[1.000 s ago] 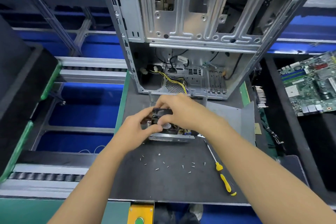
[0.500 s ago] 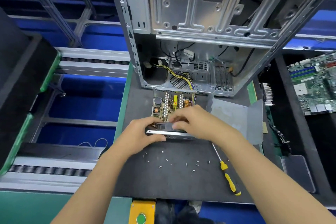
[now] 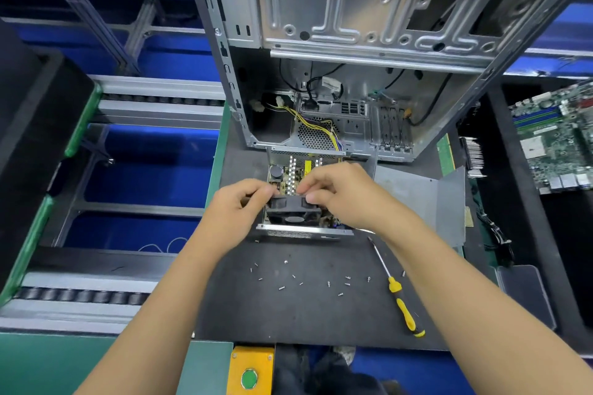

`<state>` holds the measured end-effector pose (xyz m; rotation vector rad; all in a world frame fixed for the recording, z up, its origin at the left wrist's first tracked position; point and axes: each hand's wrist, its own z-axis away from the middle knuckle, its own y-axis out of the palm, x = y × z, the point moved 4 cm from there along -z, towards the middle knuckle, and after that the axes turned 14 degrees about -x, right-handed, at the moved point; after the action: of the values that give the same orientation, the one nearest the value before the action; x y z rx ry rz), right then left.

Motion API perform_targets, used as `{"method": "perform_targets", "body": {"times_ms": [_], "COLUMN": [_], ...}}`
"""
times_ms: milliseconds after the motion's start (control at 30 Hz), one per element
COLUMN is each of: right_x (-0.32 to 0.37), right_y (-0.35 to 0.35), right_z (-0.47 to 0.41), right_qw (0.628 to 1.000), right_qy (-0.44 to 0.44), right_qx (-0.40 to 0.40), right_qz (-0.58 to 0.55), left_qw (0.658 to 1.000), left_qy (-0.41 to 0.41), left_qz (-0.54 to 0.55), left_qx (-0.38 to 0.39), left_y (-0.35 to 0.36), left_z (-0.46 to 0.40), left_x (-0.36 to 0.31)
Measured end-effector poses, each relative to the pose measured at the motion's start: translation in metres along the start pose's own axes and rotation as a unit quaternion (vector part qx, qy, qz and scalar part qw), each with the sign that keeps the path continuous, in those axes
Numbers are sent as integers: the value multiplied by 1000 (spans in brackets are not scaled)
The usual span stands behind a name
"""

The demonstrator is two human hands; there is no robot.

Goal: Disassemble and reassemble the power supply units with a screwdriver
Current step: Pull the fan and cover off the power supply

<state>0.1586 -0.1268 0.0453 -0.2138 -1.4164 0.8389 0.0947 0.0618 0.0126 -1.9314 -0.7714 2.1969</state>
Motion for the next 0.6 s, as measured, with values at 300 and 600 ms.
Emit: {"method": "perform_targets", "body": {"times_ms": [300,600], "right_x": [-13,1], "right_y": [5,-26], "right_z": [12,8], "right_qw": [998,982], "right_qy": [12,28], "right_qx": [-24,-54], "right_qz": [-65,-181], "left_qw": [1000,996], "left_qy": [-4,27], "left_qz": [-18,82], "left_qx": [4,8], "left_y": [7,1], "left_z": [7,-3], "left_x": [4,-26]}}
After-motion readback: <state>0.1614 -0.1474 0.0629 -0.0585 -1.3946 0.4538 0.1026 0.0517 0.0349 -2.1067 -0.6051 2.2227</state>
